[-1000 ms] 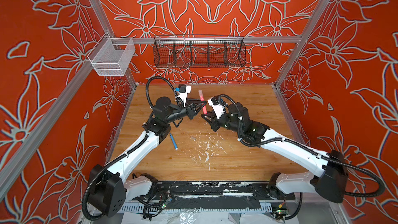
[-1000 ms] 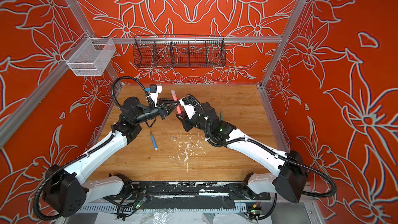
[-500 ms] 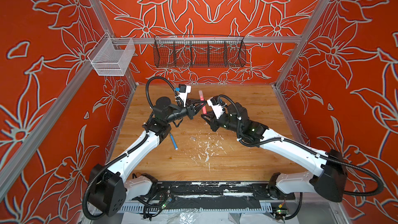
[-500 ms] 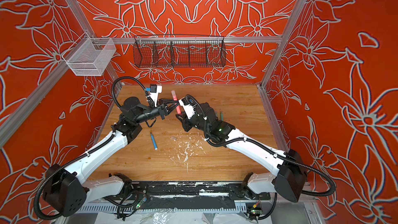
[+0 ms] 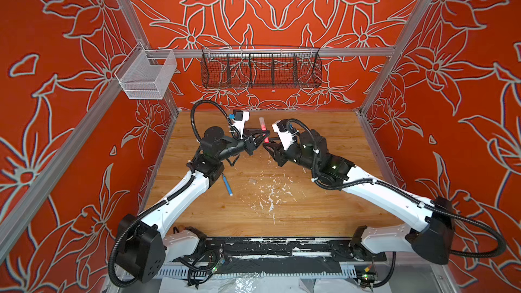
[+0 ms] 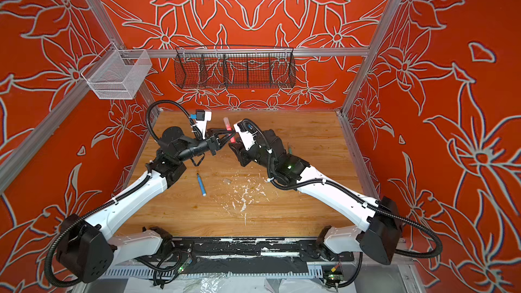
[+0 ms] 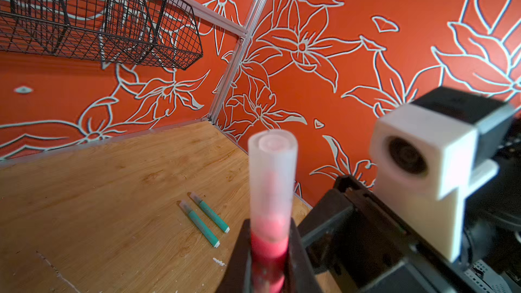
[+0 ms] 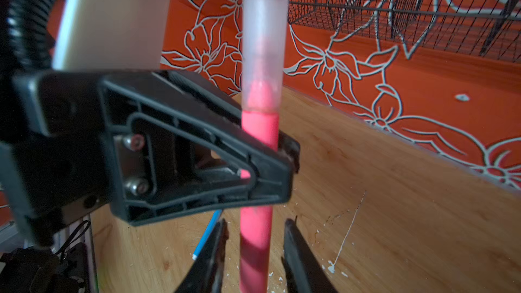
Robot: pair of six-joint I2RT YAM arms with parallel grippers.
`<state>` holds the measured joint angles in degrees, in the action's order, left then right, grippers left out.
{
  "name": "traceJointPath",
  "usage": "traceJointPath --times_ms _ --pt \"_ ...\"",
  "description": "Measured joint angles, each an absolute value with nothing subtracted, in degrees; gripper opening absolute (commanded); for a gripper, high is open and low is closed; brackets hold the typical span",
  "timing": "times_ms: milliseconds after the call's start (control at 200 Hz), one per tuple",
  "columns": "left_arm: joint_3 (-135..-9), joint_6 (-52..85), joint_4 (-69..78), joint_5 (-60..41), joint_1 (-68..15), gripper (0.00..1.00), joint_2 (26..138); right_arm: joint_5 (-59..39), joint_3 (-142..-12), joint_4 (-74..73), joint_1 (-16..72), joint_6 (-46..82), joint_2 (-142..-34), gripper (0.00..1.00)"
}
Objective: Insert the pens into the pen caps
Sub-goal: 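Hold the marker body with the right gripper while the left gripper grips the cap, then open the left gripper off the cap while the right gripper carries the pink marker away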
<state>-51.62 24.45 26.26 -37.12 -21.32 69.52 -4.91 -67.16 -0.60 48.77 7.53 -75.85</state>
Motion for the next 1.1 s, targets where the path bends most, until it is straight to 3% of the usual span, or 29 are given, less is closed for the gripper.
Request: traceJointPath --times_ms 95,205,285,400,465,620,676,736,786,996,1096 --pt "-51.62 24.56 26.65 -36.91 -21.28 0.0 69.52 -4.69 -68.79 -0.12 48.77 6.52 -76.9 0.25" --pt "-51.59 24.56 26.68 -36.82 -21.21 0.0 69.52 -4.64 -69.6 0.45 48.77 6.13 -78.17 0.32" --pt "-51.59 24.56 26.72 -36.75 -21.21 0.0 69.52 -4.62 -69.69 0.99 48.77 5.69 -78.72 0.3" --pt "-51.59 24.56 26.7 -36.75 -21.21 0.0 69.52 -4.32 -69.89 1.37 48.77 4.8 -79.31 0.19" --pt "-51.59 24.43 26.81 -36.6 -21.19 0.0 69.52 -3.88 -70.3 1.74 48.77 4.75 -79.55 0.08" --pt "-51.59 24.49 27.24 -36.56 -21.15 0.0 69.52 -3.75 -70.43 1.78 48.77 4.86 -79.55 0.0" --pt "-51.59 24.49 27.24 -36.53 -21.15 0.15 69.52 -3.73 -70.43 1.76 48.77 4.89 -79.55 0.0" --pt "-51.59 24.32 27.35 -36.49 -21.15 0.38 69.52 -3.73 -70.43 1.69 48.77 4.91 -79.53 0.0" --pt "-51.57 24.82 27.27 -36.34 -21.15 0.49 69.52 -3.46 -70.43 1.72 48.77 4.93 -79.53 0.0" --pt "-51.44 24.05 25.87 -34.06 -21.15 0.7 68.73 0.12 -70.43 2.81 48.53 6.33 -79.53 0.0" --pt "-50.3 23.9 25.76 -30.92 -21.15 0.74 66.83 1.5 -70.37 4.69 47.44 8.34 -79.53 0.0"
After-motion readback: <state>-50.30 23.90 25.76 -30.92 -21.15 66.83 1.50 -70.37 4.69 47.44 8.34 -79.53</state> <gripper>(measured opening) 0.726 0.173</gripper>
